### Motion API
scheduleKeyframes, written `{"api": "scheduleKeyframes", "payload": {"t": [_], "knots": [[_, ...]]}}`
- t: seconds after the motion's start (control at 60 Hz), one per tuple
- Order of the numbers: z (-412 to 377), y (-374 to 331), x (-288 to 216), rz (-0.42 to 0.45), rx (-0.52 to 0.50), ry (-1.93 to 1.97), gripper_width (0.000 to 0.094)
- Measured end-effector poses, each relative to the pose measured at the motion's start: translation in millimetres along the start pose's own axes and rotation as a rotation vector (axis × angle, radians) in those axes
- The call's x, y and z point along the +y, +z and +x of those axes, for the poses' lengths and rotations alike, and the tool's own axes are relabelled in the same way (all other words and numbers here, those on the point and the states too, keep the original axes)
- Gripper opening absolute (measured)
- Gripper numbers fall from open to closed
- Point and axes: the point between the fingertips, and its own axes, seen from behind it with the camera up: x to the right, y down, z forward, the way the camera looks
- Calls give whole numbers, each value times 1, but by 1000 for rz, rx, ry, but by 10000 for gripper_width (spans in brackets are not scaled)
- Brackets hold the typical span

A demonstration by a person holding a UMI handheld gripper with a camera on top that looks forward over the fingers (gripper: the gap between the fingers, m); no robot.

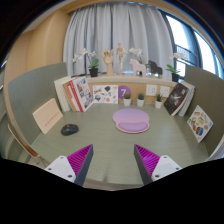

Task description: Arrange mouse

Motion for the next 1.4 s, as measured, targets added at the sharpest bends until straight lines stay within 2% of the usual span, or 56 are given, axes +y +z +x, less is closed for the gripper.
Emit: {"api": "scheduleKeyframes", "payload": {"t": [0.167, 0.35, 0.5, 0.817, 0.917, 1.05, 1.233, 1.35, 1.4], "knots": [[-94, 35, 43, -88, -73, -16, 818], [-187, 81, 60, -144, -116, -10, 820], [-238, 124, 67, -186, -112, -16, 818], [-280, 220, 41, -209, -42, -38, 816], [-275, 242, 31, -220, 15, -47, 805], [-284, 271, 11, -197, 1, -6, 803], [-290, 303, -1, -218, -6, -49, 799], [-293, 315, -8, -215, -9, -58, 743], [-293, 319, -10, -211, -8, -57, 691]]}}
